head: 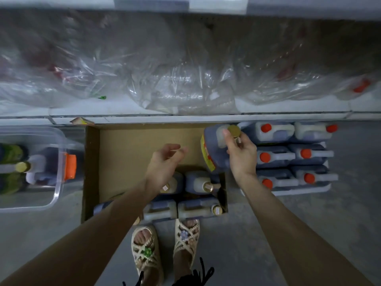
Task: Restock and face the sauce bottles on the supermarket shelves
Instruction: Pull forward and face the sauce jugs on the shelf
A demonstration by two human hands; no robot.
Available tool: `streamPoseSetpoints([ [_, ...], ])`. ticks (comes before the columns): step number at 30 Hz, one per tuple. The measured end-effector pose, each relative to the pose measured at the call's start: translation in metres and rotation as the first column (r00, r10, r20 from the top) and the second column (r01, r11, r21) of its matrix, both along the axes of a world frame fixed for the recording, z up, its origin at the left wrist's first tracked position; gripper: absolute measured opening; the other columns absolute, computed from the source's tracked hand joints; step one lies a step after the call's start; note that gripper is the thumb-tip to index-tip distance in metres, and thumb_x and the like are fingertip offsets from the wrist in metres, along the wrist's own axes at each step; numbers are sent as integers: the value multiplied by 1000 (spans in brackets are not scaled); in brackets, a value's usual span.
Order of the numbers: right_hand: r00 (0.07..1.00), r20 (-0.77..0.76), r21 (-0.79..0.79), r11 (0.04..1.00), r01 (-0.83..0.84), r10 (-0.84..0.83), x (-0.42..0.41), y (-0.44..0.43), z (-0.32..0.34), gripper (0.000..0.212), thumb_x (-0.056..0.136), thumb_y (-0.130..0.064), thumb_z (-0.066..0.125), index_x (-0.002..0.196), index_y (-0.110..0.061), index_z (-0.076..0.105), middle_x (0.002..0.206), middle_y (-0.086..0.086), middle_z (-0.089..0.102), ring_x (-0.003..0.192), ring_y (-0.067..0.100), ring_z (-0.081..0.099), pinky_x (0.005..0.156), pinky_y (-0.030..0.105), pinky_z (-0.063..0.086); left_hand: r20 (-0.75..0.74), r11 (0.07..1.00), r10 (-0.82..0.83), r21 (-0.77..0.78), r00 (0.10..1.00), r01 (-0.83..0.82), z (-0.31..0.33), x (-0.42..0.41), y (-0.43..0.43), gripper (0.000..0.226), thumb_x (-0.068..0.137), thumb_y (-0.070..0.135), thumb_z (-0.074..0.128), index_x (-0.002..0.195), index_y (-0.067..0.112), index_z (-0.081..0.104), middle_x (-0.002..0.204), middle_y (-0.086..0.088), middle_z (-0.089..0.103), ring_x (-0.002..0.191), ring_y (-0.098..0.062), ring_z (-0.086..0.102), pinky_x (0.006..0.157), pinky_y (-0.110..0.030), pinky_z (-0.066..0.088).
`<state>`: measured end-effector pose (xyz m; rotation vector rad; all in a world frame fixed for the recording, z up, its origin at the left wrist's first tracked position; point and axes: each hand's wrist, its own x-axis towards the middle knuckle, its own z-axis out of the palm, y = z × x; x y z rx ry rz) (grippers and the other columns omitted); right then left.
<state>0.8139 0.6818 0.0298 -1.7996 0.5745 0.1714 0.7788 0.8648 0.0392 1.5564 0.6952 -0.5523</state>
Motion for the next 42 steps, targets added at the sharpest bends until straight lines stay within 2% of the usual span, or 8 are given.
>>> streamPoseSetpoints([
  [6,994,109,27,999,26,-29,-6,2,142,14,88,-30,68,76,-26,62,55,-24,57,62,-7,53,64,6,40,125,994,-111,-11,986,113,125,7,6,36,90,36,61,119,15,58,113,-9,66,106,-21,62,88,-32,49],
  [11,974,224,47,999,21,-31,-9,6,280,16,79,-38,76,76,-23,71,66,-14,67,69,2,60,68,23,48,240,964,-254,-17,937,265,239,13,7,46,88,38,64,127,16,53,105,3,64,99,-13,62,85,-28,48],
  [15,935,353,63,998,-5,-18,-13,13,406,24,82,-24,74,61,-22,64,49,-17,56,51,-4,49,56,14,39,359,925,-350,-13,865,379,344,18,6,62,84,31,71,137,16,43,119,-1,59,101,-12,60,79,-21,48],
  [20,866,500,66,997,-31,-6,-16,20,547,22,73,-37,81,63,-18,75,65,-5,63,68,9,53,65,32,40,541,856,-427,-15,725,516,461,29,3,83,73,8,81,142,13,35,127,-2,58,98,0,61,75,-11,51],
  [25,797,604,32,998,-46,17,-17,33,662,32,80,-33,74,52,-20,66,43,-15,46,44,0,39,48,17,31,672,850,-423,63,608,523,561,44,11,91,62,10,88,139,16,38,126,3,59,99,6,58,75,-10,51],
  [30,717,692,-20,996,-92,80,-6,43,731,43,80,-33,76,45,-18,56,43,-5,34,42,9,29,47,25,23,719,881,-425,191,549,432,632,57,24,89,45,24,96,121,18,49,115,3,64,99,-7,64,82,-26,55],
  [36,661,704,-160,965,-207,259,22,33,766,11,81,-27,75,74,-18,74,53,-11,57,47,1,45,46,17,36,758,921,-385,283,526,267,669,80,27,88,41,30,97,116,18,52,109,6,63,96,-7,62,82,-29,54],
  [42,656,660,-165,922,-350,367,86,24,761,13,84,-25,73,91,-14,74,55,-19,60,54,-4,55,53,15,43,749,949,-314,274,583,158,666,121,25,108,26,46,93,121,21,48,114,3,62,102,-16,63,86,-42,56],
])
